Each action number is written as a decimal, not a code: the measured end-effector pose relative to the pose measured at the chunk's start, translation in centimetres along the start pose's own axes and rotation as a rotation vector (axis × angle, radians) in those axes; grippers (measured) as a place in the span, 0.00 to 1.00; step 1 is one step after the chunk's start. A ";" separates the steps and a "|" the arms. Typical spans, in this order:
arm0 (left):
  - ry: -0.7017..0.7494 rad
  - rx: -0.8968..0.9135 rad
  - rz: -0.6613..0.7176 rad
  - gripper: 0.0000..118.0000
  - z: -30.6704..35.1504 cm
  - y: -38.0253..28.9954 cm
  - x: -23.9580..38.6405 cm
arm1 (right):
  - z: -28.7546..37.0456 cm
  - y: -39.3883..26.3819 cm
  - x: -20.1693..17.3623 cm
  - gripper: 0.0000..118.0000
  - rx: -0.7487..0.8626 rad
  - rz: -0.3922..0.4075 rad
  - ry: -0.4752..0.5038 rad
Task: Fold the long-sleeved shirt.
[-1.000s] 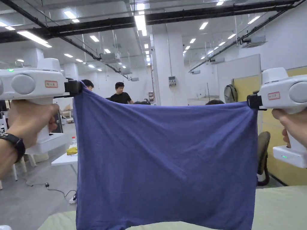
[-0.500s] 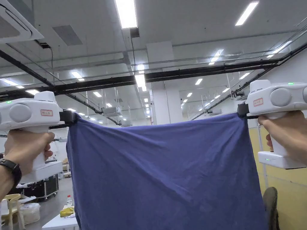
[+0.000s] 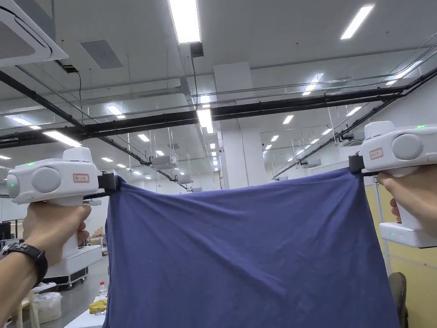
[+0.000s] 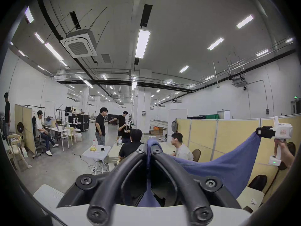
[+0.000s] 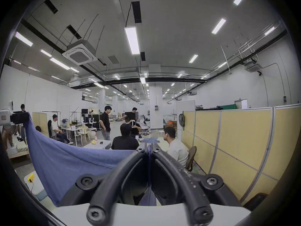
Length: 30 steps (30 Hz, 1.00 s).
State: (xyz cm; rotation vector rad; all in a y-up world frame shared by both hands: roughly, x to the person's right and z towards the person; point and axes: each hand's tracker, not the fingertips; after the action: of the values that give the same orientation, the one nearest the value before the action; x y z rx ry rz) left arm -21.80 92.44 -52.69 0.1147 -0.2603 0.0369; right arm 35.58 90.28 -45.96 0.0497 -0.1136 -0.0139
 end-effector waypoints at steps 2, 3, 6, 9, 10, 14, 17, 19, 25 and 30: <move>0.001 0.004 0.007 0.01 -1.0 -0.2 -0.3 | -1.0 -0.2 -0.2 0.02 0.004 0.010 -0.008; 0.003 0.003 0.009 0.01 -1.6 -0.3 -0.5 | -1.7 -0.2 -0.3 0.02 0.001 0.013 -0.008; 0.011 0.004 0.010 0.01 -3.6 -0.3 -0.9 | -3.8 -0.2 -0.6 0.02 0.000 0.037 -0.012; 0.012 0.006 0.024 0.01 -5.7 -0.3 -1.4 | -5.9 -0.1 -0.8 0.02 0.002 0.044 -0.018; 0.014 0.009 0.019 0.01 -6.4 -0.3 -1.4 | -6.6 -0.1 -0.9 0.02 0.004 0.044 -0.019; 0.020 -0.001 -0.011 0.01 -9.6 -0.5 -1.2 | -10.2 -0.4 -0.8 0.02 0.002 0.043 -0.034; 0.019 -0.003 -0.027 0.01 -11.9 -0.7 -1.1 | -12.2 -0.8 -0.8 0.02 -0.001 0.042 -0.044; -0.004 0.000 -0.026 0.01 -13.2 -1.1 -1.2 | -13.6 -1.4 -0.6 0.02 0.008 0.065 -0.089; 0.005 0.003 -0.018 0.01 -16.5 -2.1 -1.2 | -17.2 -2.2 -0.1 0.02 0.000 0.058 -0.098; -0.001 -0.001 -0.009 0.01 -18.2 -3.5 -1.2 | -18.7 -3.5 0.0 0.02 -0.005 0.062 -0.086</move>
State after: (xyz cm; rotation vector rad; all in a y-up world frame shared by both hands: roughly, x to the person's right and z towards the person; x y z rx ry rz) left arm -18.12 91.07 -70.84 0.1144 -0.2606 0.0281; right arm 37.63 87.66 -64.70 0.0407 -0.2007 0.0456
